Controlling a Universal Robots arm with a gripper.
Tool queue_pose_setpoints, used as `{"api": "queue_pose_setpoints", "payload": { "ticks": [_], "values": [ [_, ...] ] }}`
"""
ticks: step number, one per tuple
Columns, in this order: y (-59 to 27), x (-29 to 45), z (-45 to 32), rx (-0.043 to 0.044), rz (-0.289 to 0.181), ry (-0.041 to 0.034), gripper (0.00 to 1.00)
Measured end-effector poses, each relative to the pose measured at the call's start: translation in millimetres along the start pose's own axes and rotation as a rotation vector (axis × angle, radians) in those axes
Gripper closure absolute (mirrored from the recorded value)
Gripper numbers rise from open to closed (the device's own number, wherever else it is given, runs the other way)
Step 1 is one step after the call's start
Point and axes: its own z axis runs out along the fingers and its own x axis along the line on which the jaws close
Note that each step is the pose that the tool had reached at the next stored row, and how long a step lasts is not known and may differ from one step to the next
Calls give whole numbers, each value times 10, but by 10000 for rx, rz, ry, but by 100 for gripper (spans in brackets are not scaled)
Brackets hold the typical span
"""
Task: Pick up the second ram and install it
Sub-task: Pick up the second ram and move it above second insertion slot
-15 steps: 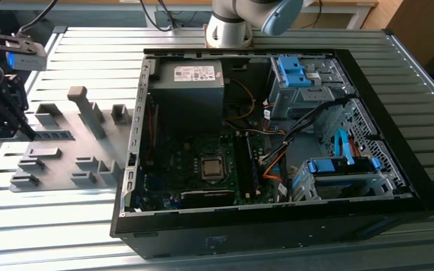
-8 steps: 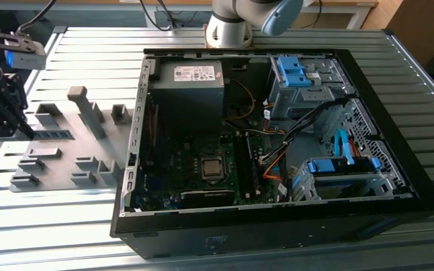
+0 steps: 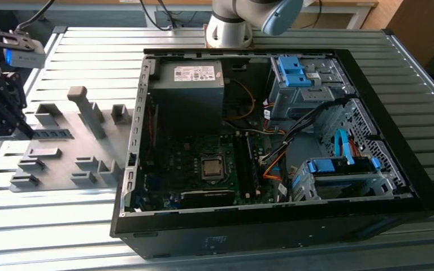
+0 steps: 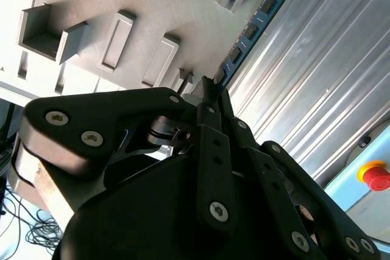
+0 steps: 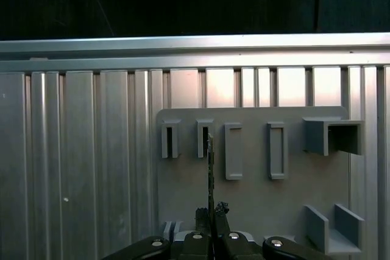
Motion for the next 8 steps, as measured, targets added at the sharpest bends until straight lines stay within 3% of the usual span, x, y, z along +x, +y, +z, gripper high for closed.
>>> {"api": "queue_pose_setpoints", "payload": {
  "ticks": [8],
  "values": [
    [-1,0,-32,1,0,-1,86]
  ]
}}
